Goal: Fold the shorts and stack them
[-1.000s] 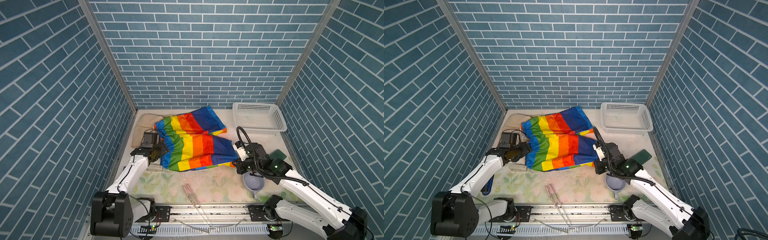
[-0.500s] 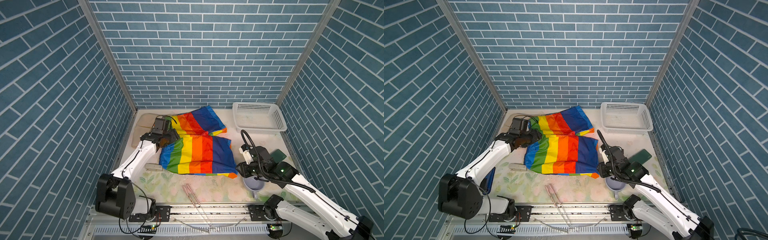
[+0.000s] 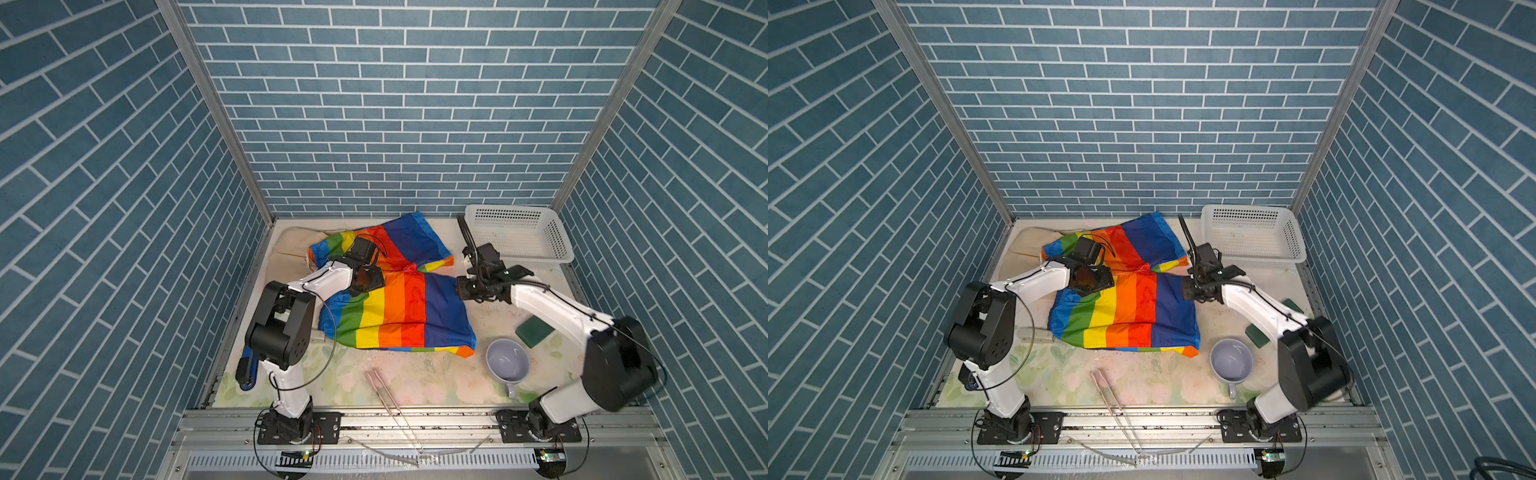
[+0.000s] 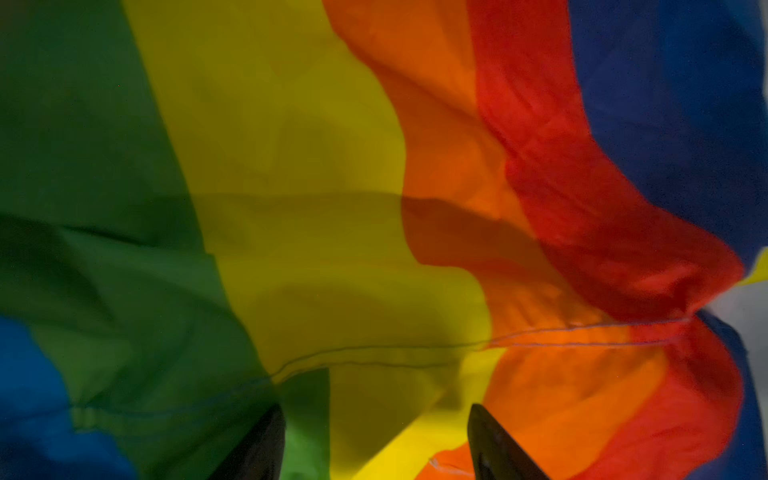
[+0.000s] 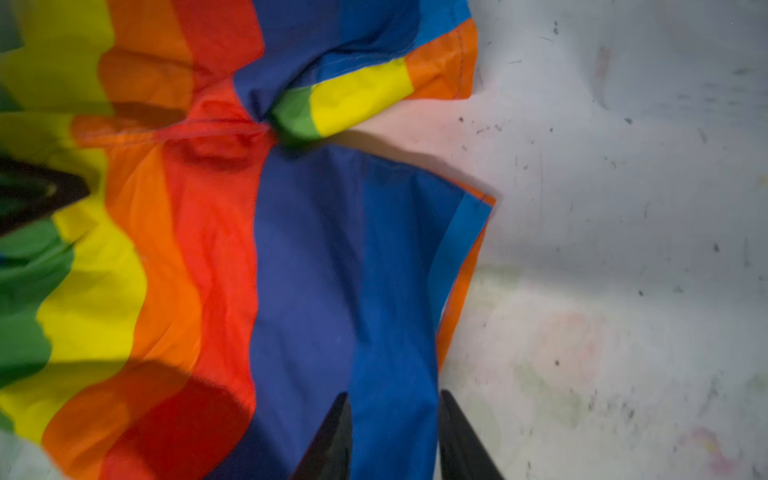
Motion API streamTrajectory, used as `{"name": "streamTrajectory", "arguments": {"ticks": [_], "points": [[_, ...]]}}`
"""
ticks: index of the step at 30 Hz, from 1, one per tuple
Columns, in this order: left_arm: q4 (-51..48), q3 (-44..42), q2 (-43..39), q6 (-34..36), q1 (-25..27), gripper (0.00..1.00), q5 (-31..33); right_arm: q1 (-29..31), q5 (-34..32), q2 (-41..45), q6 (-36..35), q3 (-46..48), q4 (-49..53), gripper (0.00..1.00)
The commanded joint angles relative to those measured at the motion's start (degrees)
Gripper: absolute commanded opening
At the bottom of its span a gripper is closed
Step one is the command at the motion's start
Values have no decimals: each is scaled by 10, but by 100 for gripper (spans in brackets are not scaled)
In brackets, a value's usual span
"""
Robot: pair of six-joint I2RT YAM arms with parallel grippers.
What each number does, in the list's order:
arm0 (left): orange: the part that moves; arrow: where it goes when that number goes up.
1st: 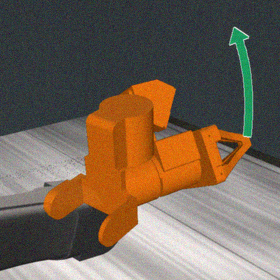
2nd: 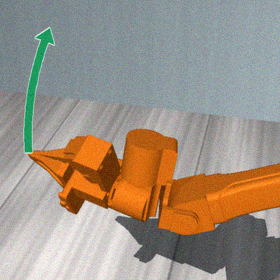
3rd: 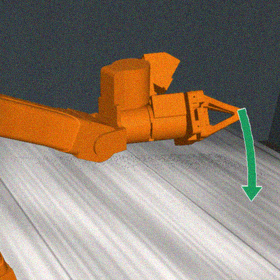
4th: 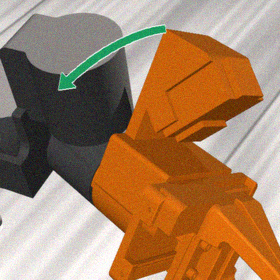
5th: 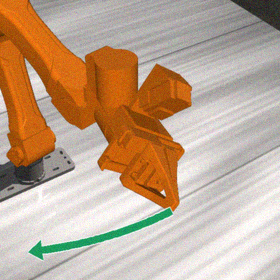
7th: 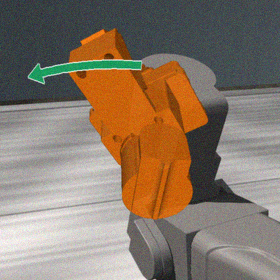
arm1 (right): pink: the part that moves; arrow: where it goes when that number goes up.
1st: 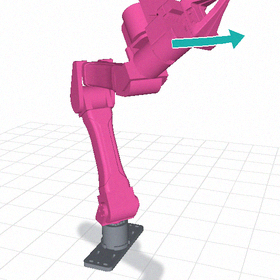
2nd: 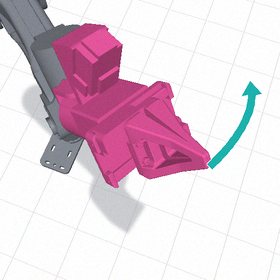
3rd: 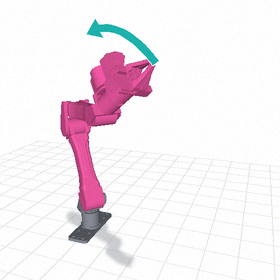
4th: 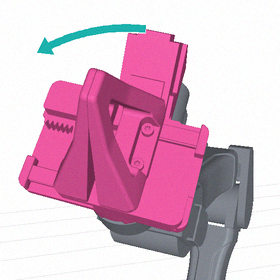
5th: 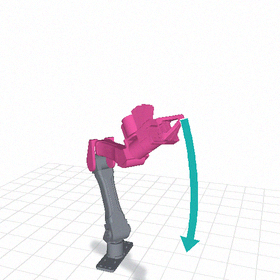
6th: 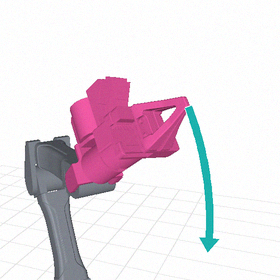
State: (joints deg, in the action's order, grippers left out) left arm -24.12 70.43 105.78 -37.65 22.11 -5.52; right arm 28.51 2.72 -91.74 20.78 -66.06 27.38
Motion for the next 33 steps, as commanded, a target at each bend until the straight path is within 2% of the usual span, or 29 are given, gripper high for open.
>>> {"name": "streamTrajectory", "arguments": {"ticks": [1,5,9,15,18,22,33], "points": [[3,-7,8,12,1,70,10,-17,20,-79,-28,-107,-15,35],[-2,-18,25,17,0,70,15,-26,8,-192,-56,-226,21,35],[-1,-41,24,18,-4,69,22,-30,-1,-263,-79,-303,27,36],[-1,-78,5,14,-16,68,26,-34,20,-353,-98,-397,36,37],[-1,-89,-4,16,-18,68,28,-35,33,-384,-95,-431,40,41],[2,-94,-6,14,-19,68,25,-40,58,-416,-83,-468,30,51],[12,-89,9,4,-19,68,13,-64,98,-539,-41,-608,40,53]]}}
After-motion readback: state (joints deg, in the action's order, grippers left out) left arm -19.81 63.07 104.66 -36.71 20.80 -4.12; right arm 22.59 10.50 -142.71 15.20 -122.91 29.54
